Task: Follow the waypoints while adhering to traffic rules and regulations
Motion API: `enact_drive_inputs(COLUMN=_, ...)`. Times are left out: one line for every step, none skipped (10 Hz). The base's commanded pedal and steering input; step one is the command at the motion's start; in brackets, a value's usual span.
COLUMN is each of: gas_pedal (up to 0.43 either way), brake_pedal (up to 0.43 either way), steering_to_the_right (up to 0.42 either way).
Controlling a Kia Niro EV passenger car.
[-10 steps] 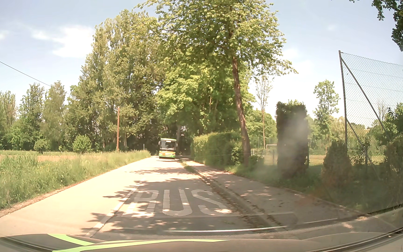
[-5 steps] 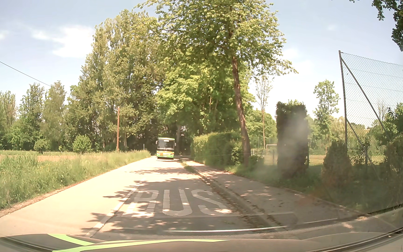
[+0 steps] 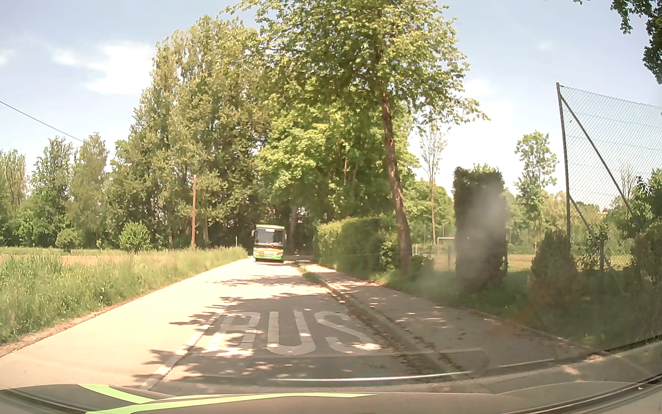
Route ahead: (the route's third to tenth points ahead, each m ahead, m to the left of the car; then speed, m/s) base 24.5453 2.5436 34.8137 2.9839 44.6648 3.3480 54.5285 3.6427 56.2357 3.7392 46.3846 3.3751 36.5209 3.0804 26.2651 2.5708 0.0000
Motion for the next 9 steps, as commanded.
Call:
enact_drive_inputs(gas_pedal=0.0, brake_pedal=0.659, steering_to_the_right=-0.089)
enact_drive_inputs(gas_pedal=0.0, brake_pedal=0.665, steering_to_the_right=-0.088)
enact_drive_inputs(gas_pedal=0.0, brake_pedal=0.665, steering_to_the_right=-0.088)
enact_drive_inputs(gas_pedal=0.0, brake_pedal=0.665, steering_to_the_right=-0.088)
enact_drive_inputs(gas_pedal=0.0, brake_pedal=0.665, steering_to_the_right=-0.088)
enact_drive_inputs(gas_pedal=0.0, brake_pedal=0.665, steering_to_the_right=-0.089)
enact_drive_inputs(gas_pedal=0.0, brake_pedal=0.671, steering_to_the_right=-0.088)
enact_drive_inputs(gas_pedal=0.0, brake_pedal=0.665, steering_to_the_right=-0.089)
enact_drive_inputs(gas_pedal=0.0, brake_pedal=0.665, steering_to_the_right=-0.089)
